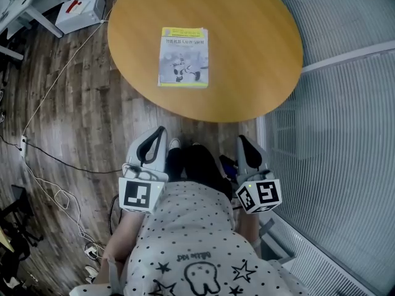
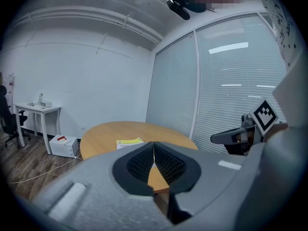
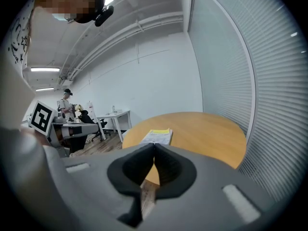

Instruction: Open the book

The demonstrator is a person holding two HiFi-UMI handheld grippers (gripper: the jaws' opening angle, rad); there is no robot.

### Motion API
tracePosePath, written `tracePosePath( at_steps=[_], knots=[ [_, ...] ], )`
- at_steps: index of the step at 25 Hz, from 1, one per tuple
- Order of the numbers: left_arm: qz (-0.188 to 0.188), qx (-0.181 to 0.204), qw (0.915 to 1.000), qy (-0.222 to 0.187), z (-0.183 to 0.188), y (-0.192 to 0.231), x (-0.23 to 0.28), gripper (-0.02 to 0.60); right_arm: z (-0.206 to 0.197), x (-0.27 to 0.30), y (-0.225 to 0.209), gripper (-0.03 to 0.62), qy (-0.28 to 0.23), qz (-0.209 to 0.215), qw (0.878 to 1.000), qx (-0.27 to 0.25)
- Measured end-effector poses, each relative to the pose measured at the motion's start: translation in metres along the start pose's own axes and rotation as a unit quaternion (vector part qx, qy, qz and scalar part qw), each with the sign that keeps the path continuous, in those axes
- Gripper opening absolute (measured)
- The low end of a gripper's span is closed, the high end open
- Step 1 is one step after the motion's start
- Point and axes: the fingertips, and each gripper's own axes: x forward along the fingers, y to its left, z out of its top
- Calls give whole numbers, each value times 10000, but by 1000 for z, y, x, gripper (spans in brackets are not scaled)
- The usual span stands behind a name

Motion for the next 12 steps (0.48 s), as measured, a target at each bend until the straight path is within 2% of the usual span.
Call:
tracePosePath(
  at_steps=[4, 12],
  knots=[
    [-48, 44, 10000, 26, 1, -1, -2, 12, 1, 0, 6, 3, 17, 18, 10000, -88],
    [115, 83, 9999, 7, 5, 12, 1, 14, 4, 8, 4, 3, 73, 190, 9998, -60]
  ],
)
